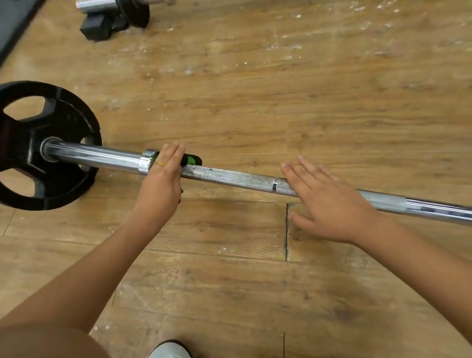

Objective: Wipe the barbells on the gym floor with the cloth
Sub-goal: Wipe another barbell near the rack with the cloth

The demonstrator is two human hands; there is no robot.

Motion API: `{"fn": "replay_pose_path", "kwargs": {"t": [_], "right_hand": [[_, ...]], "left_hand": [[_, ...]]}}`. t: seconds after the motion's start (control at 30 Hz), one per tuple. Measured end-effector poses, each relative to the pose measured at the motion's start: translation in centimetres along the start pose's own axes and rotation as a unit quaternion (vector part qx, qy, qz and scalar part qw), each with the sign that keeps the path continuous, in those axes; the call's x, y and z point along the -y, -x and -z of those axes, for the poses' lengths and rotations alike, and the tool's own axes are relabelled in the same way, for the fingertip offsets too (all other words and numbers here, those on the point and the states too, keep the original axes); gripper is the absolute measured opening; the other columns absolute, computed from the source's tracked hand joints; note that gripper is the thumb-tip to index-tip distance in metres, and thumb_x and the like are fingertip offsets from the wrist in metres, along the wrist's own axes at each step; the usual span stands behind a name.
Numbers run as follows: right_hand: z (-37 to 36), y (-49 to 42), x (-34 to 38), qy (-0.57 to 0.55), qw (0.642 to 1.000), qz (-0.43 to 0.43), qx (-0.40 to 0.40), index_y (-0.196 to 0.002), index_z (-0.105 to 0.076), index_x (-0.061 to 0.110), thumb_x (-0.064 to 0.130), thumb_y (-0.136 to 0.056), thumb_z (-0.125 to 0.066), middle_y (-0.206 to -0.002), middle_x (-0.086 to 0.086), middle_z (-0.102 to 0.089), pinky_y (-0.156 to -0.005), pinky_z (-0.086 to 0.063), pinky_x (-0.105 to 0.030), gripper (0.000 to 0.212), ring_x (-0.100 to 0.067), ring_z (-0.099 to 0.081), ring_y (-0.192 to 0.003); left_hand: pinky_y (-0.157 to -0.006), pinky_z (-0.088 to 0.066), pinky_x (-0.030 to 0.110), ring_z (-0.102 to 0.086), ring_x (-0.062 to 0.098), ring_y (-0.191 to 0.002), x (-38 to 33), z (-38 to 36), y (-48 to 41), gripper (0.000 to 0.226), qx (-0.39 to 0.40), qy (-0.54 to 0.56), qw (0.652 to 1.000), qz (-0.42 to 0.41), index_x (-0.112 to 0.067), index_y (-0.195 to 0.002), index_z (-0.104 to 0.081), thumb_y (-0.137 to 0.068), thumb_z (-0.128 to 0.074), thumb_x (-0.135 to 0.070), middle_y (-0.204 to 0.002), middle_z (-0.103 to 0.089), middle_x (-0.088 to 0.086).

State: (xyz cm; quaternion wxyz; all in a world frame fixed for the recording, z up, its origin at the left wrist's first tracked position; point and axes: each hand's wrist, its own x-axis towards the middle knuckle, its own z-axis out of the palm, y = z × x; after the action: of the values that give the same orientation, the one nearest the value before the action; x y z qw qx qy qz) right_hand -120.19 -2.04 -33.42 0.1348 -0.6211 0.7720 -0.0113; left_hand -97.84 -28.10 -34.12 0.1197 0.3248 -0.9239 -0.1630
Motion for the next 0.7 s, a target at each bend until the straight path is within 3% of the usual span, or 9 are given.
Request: {"fn": "replay_pose_path", "kwargs": {"t": [0.17,0.33,0.47,0.63,0.7], "right_hand": [[-0.2,0.0,0.1,0.008,1.0,-0.002,-0.014,-0.16,0.008,0.013,0.06,-0.089,-0.026,-0.169,-0.004,-0.001,-0.125,0.003,-0.038,0.092,-0.019,0.012,-0.154],[-0.5,-0.2,0.1,0.007,1.0,0.003,-0.024,-0.16,0.006,0.014,0.061,-0.085,-0.017,-0.169,-0.005,-0.004,-0.123,0.002,-0.037,0.092,-0.018,0.011,-0.154],[-0.4,-0.4,-0.2,0.015,1.0,-0.002,-0.015,-0.158,0.014,0.016,0.065,-0.079,-0.008,-0.168,-0.003,0.003,-0.124,0.002,-0.038,0.096,-0.013,0.021,-0.148],[-0.4,-0.6,-0.3,0.02,0.999,0.002,-0.025,-0.159,0.008,0.014,0.066,-0.079,-0.012,-0.168,-0.004,-0.002,-0.125,-0.001,-0.04,0.097,-0.015,0.017,-0.149],[-0.5,-0.7,-0.4,0.022,0.999,0.001,-0.029,-0.159,0.007,0.014,0.066,-0.08,-0.013,-0.168,-0.005,-0.003,-0.125,-0.002,-0.04,0.097,-0.016,0.014,-0.151]], "left_hand": [[-0.118,-0.021,0.033,-0.023,0.03,-0.152,-0.6,-1.3,0.6,0.045,-0.004,-0.01,1.0,0.006,-0.001,-0.15,-0.042,-0.105,-0.039,-0.001,-0.158,-0.038,0.015],[-0.121,-0.028,0.048,-0.029,0.035,-0.148,2.3,1.0,-0.1,0.065,0.08,-0.095,0.986,-0.115,0.001,-0.151,-0.036,-0.089,-0.049,0.017,-0.156,-0.036,0.022],[-0.123,-0.025,0.045,-0.024,0.032,-0.151,0.0,0.5,0.3,0.068,0.06,-0.078,0.994,-0.047,0.0,-0.152,-0.034,-0.087,-0.044,0.019,-0.159,-0.032,0.02],[-0.118,-0.025,0.034,-0.007,0.022,-0.156,-0.1,0.0,1.8,0.085,0.058,-0.083,0.99,-0.096,-0.005,-0.159,-0.02,-0.083,-0.044,0.025,-0.168,-0.012,0.009],[-0.118,-0.023,0.031,-0.008,0.02,-0.156,0.5,0.7,1.0,0.084,0.054,-0.081,0.994,-0.059,-0.006,-0.159,-0.02,-0.085,-0.045,0.023,-0.168,-0.013,0.009]]}}
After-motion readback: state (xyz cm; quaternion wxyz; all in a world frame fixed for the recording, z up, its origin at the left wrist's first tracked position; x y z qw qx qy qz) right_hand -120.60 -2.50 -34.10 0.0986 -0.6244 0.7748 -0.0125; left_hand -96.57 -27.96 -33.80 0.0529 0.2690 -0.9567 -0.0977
